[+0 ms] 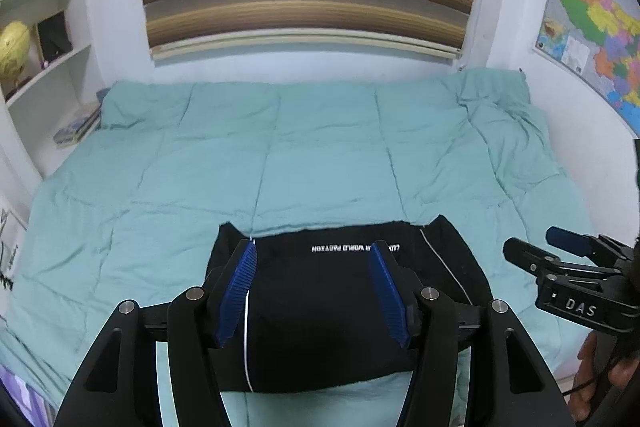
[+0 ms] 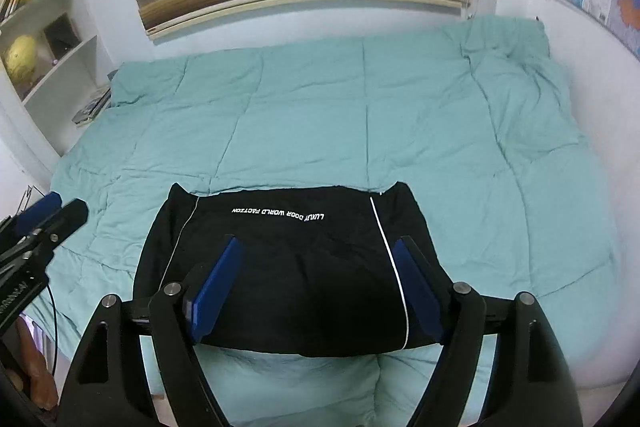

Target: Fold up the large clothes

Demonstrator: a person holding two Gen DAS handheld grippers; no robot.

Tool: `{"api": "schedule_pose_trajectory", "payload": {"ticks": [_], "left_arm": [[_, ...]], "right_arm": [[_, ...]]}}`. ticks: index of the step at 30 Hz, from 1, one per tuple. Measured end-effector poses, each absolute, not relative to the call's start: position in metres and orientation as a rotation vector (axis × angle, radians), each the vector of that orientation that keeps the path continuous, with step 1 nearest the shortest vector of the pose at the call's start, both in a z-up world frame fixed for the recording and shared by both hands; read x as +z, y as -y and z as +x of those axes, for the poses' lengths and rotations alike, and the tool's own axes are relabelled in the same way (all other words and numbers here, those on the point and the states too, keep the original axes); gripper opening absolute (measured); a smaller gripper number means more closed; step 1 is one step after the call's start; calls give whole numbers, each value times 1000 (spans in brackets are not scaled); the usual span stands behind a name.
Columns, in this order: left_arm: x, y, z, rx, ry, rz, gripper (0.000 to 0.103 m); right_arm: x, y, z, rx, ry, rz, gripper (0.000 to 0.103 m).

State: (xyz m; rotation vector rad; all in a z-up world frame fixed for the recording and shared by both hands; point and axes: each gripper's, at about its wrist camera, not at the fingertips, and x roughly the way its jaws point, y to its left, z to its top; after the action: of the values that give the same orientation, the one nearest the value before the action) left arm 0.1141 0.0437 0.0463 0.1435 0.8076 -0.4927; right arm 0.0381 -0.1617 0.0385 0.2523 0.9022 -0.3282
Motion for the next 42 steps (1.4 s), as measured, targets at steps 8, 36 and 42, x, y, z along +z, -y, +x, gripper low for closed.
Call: {"api": "schedule_pose_trajectory", "payload": {"ticks": [8,36,42], "left_arm": [[39,-44,108,-493,-832,133,61],[17,-33,124,-406,-931,148,61],[14,-33,126,-385,-939,163,61]], "right_arm": [[30,151,41,-309,-928,269,81],[0,157,54,-317,-1012,313,81],[-5,154,58,-306,-1030,309,81]]}}
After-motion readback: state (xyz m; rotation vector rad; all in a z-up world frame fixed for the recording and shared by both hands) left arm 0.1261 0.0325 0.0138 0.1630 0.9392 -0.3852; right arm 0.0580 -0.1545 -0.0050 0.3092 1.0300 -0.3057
